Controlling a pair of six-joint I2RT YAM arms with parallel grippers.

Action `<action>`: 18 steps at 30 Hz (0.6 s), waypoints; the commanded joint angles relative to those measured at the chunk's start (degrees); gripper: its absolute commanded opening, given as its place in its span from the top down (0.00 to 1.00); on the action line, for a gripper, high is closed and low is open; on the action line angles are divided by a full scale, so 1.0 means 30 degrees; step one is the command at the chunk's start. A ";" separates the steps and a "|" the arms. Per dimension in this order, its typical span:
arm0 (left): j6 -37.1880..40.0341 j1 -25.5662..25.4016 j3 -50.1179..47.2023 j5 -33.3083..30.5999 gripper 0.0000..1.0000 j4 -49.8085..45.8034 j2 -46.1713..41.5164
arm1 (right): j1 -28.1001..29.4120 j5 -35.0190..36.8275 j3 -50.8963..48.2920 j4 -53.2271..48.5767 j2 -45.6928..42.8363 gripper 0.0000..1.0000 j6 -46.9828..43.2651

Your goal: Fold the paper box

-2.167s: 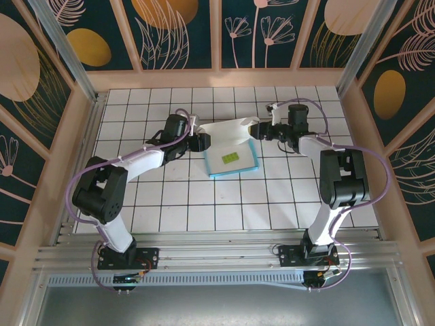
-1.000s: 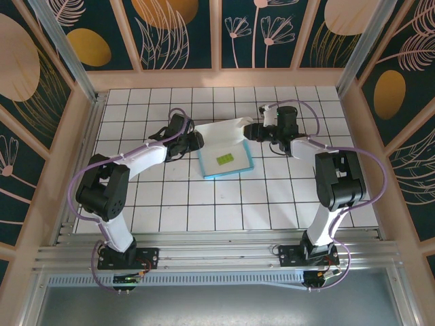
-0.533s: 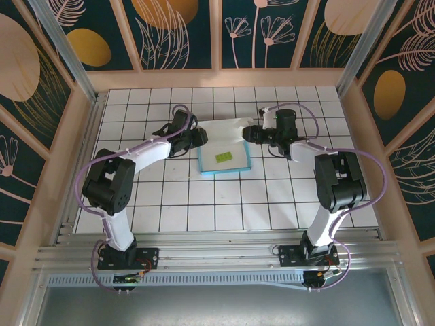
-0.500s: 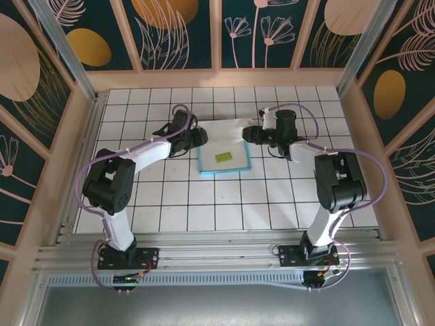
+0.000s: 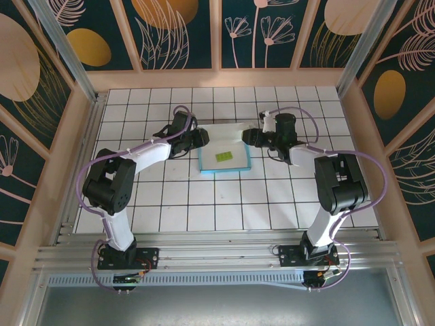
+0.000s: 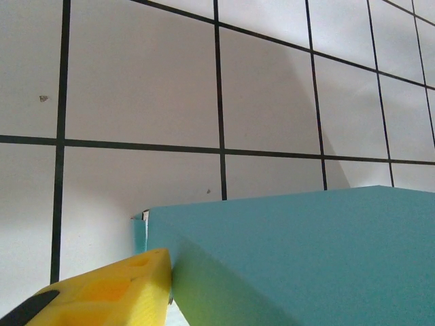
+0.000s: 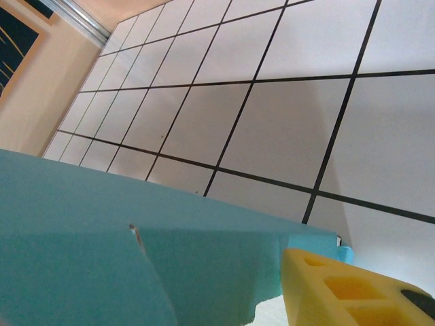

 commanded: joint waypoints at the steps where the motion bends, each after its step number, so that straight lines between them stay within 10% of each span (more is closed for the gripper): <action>1: 0.0401 -0.0053 -0.0739 0.0704 0.57 0.0600 -0.0133 | 0.0338 0.0099 -0.0666 0.0804 -0.0778 0.52 0.0342; 18: 0.0596 -0.0074 -0.2258 0.1113 0.56 0.1636 -0.0513 | 0.0908 0.0501 -0.2267 0.1820 -0.1035 0.51 0.0515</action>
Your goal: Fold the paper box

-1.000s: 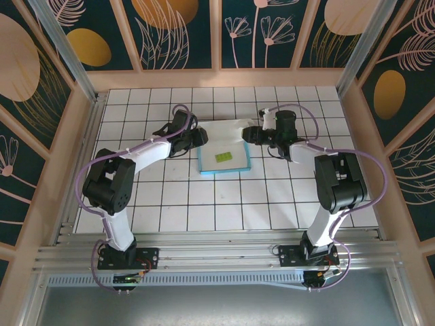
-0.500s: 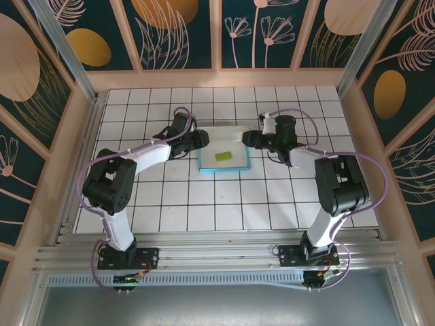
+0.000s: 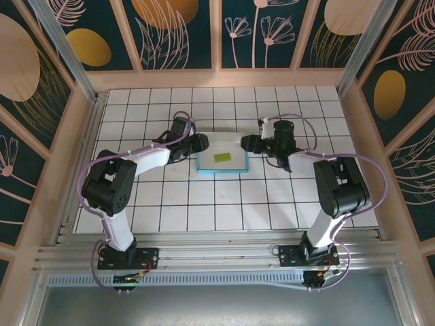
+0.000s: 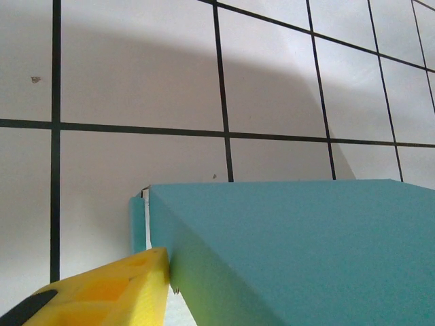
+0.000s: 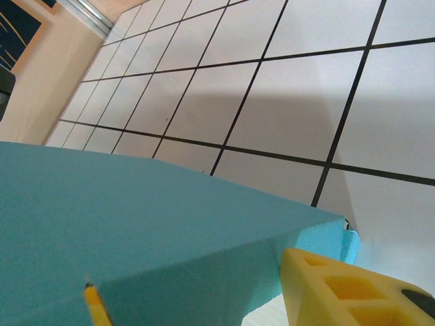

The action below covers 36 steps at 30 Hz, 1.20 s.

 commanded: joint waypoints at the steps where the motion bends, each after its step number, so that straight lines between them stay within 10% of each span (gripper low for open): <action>1: 0.0123 -0.0066 -0.0636 0.0713 0.56 -0.0146 -0.0256 | 0.0430 0.0243 -0.0596 0.0405 -0.0509 0.51 0.0149; 36: 0.0350 -0.0257 -0.3033 0.1972 0.57 0.2788 -0.1039 | 0.2307 0.2067 -0.3328 0.5735 0.0396 0.49 0.4491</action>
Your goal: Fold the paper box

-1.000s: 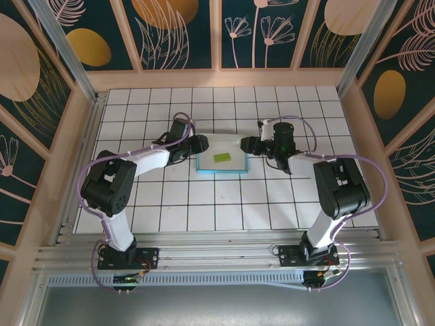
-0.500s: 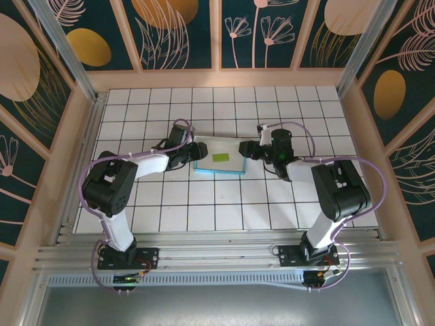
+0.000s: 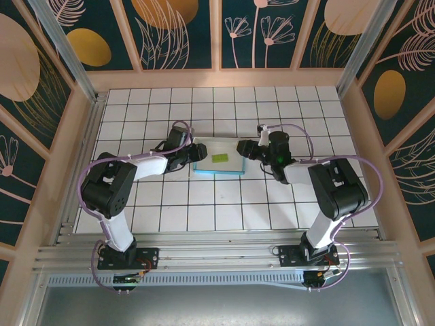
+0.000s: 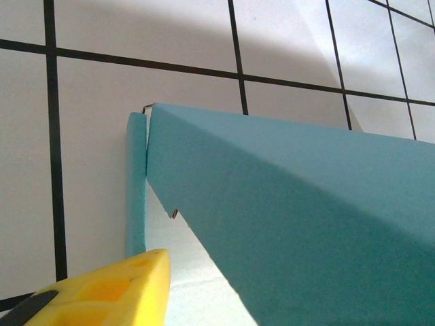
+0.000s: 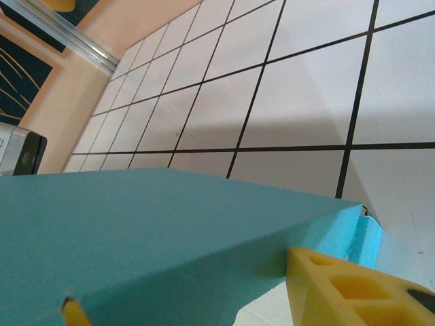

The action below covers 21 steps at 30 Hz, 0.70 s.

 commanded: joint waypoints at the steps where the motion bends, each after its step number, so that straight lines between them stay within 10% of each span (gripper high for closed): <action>1: 0.0094 -0.0257 -0.0121 0.0945 0.57 0.0562 -0.0447 | 0.0738 -0.0365 -0.0607 0.0697 0.0541 0.49 0.0679; 21: 0.0661 -0.0257 -0.0498 0.0974 0.55 0.0246 -0.1162 | 0.0877 0.2025 -0.1748 -0.0109 0.0195 0.49 -0.1067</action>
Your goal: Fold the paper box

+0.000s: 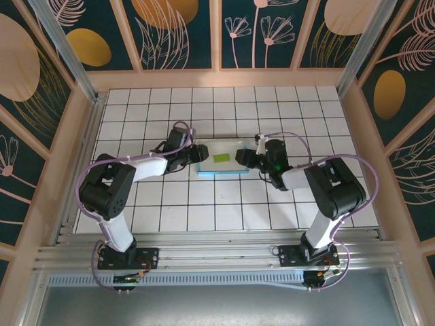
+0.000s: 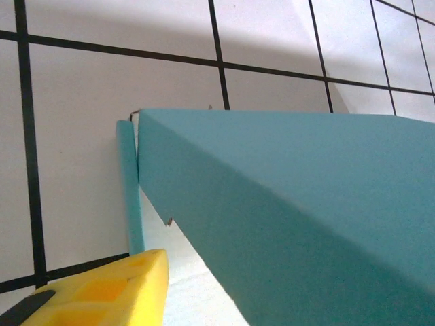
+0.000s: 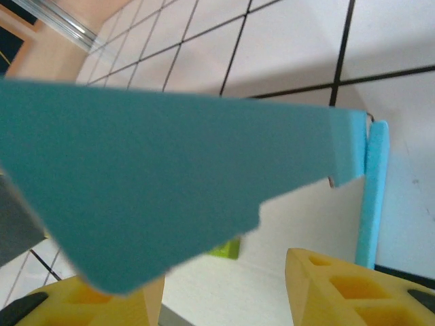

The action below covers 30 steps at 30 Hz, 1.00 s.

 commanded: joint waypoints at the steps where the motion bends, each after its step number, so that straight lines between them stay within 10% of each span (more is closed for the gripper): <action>1: 0.0520 -0.0126 -0.0268 0.0391 0.54 0.0228 -0.0849 | 0.0124 0.0934 -0.0257 -0.0495 -0.0053 0.49 -0.0769; 22: -0.0183 -0.0141 -0.3021 0.0625 0.51 -0.0281 -0.5851 | 0.0297 0.0581 -0.2289 -0.2101 -0.6160 0.36 -0.0203; 30: -0.1632 -0.0115 -0.1316 -0.1580 0.57 -0.4209 -1.0984 | 0.0235 0.1582 0.0163 -1.0179 -1.3073 0.30 -0.0456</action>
